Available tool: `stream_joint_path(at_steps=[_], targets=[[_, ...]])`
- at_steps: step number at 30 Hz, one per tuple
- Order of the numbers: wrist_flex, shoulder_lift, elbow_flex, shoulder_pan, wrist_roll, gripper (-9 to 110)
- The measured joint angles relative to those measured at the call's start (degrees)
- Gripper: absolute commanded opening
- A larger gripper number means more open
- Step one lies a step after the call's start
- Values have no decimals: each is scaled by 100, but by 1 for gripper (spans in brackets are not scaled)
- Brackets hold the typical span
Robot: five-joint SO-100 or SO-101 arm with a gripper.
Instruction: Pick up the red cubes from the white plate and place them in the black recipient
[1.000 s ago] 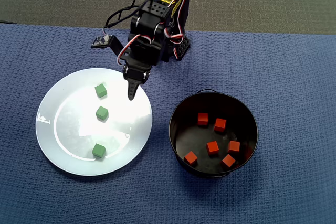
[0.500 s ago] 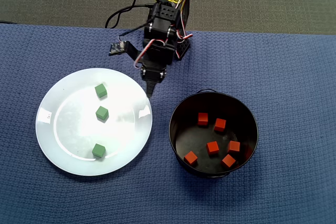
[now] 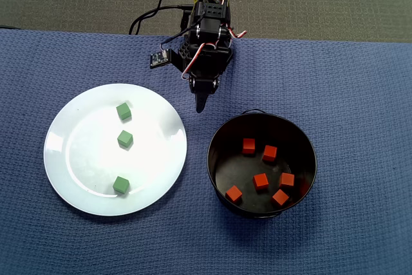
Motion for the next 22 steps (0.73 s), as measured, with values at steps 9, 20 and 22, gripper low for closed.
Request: stream_joint_path(at_steps=[9,20,22], targets=[[18,422,413,0,35,0],[-105,510,650,79,132,0],[-105,554,650,79,211,0]])
